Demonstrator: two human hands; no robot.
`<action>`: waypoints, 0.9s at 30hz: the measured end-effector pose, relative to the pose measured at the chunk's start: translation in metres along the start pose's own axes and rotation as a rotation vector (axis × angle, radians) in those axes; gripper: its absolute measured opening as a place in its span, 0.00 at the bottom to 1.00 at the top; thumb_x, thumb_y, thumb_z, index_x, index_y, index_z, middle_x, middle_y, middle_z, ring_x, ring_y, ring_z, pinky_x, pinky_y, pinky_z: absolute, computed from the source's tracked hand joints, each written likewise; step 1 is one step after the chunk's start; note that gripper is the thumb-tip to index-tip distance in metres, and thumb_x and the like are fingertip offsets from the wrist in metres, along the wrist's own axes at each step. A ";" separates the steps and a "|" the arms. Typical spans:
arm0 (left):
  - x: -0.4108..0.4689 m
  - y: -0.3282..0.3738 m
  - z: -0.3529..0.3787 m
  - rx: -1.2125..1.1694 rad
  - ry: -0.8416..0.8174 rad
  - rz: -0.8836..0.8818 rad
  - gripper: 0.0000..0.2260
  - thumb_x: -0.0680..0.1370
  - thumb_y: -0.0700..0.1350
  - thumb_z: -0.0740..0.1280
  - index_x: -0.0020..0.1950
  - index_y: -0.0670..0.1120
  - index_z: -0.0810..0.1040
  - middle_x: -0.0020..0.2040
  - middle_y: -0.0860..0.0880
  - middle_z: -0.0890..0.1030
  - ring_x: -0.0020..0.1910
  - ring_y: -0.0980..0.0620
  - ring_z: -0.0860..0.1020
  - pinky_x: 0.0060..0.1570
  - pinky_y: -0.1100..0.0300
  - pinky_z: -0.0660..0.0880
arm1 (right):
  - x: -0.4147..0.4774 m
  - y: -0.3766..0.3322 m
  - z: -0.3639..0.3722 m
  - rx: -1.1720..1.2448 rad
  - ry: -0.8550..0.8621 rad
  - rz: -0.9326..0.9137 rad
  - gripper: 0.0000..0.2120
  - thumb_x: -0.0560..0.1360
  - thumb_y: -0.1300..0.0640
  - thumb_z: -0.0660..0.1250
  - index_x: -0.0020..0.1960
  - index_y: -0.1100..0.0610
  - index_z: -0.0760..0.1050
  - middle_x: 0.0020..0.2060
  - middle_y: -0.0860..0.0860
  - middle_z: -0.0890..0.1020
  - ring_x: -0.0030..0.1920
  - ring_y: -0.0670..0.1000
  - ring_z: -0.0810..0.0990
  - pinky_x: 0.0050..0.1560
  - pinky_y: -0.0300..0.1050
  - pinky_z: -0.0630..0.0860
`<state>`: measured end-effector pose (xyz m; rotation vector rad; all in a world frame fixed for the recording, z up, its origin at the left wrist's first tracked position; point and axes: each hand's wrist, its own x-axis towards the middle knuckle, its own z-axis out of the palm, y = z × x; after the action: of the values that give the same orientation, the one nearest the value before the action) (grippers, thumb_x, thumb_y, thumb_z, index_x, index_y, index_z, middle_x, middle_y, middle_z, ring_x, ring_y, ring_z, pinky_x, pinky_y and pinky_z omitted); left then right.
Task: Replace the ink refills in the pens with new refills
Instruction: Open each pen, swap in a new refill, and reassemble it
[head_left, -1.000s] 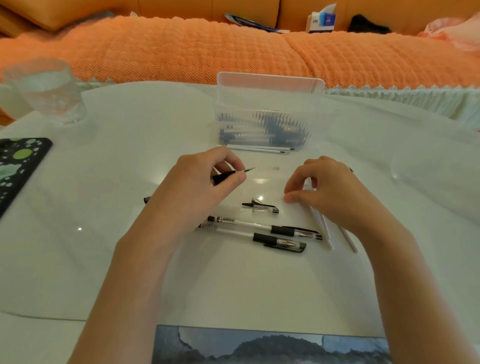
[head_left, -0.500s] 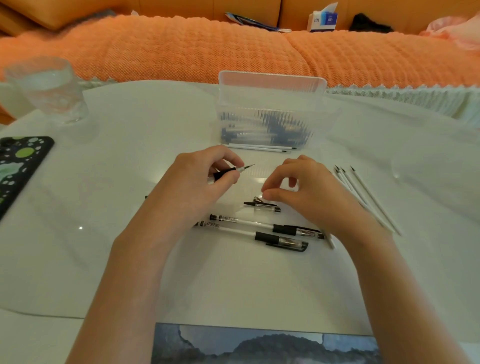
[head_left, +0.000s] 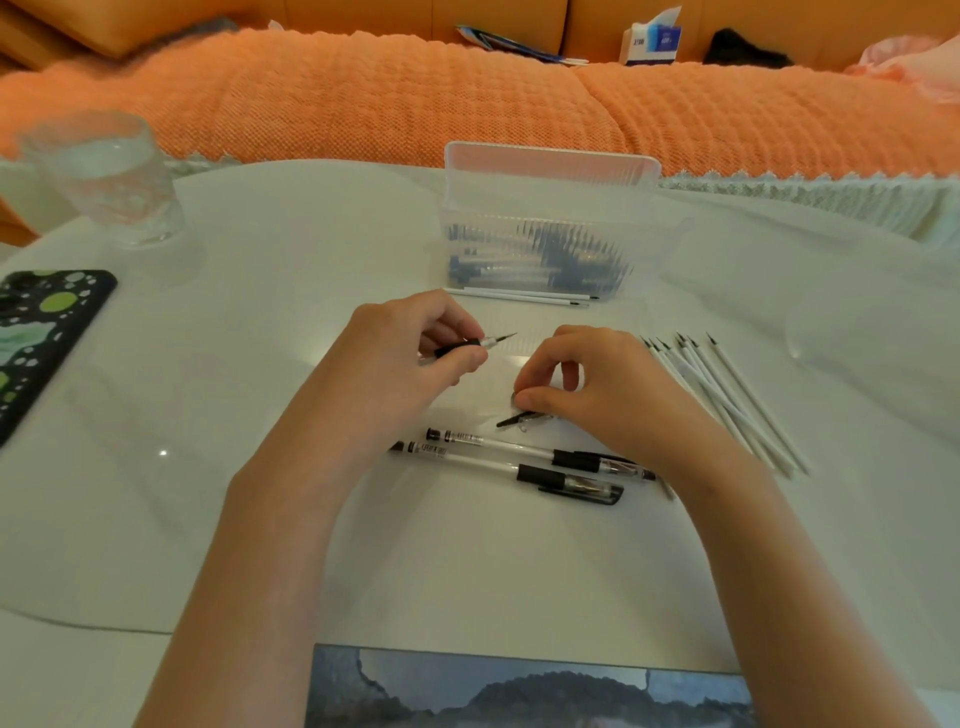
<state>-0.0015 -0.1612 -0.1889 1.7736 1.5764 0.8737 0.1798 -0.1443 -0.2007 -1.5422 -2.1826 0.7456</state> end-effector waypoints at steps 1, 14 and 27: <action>0.000 0.000 0.000 0.007 0.001 -0.001 0.03 0.74 0.46 0.71 0.47 0.51 0.80 0.41 0.55 0.82 0.39 0.61 0.79 0.41 0.72 0.73 | 0.000 0.000 0.000 -0.005 -0.002 -0.001 0.01 0.72 0.54 0.72 0.42 0.50 0.81 0.39 0.43 0.77 0.37 0.42 0.72 0.38 0.32 0.66; -0.002 -0.001 -0.002 0.065 -0.013 -0.009 0.03 0.73 0.48 0.72 0.45 0.56 0.80 0.41 0.59 0.81 0.45 0.63 0.78 0.47 0.65 0.72 | -0.002 0.005 -0.009 0.015 0.129 0.013 0.01 0.72 0.55 0.71 0.42 0.50 0.81 0.38 0.43 0.80 0.40 0.42 0.76 0.40 0.31 0.71; -0.002 0.002 -0.001 0.060 -0.028 0.009 0.04 0.72 0.49 0.72 0.44 0.57 0.81 0.41 0.58 0.82 0.46 0.61 0.78 0.49 0.61 0.73 | -0.004 -0.004 -0.010 0.117 0.160 -0.069 0.01 0.72 0.56 0.71 0.43 0.51 0.81 0.36 0.40 0.80 0.38 0.32 0.73 0.40 0.24 0.67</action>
<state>-0.0012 -0.1633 -0.1872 1.8282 1.5932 0.8101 0.1835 -0.1468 -0.1898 -1.4100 -2.0279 0.6904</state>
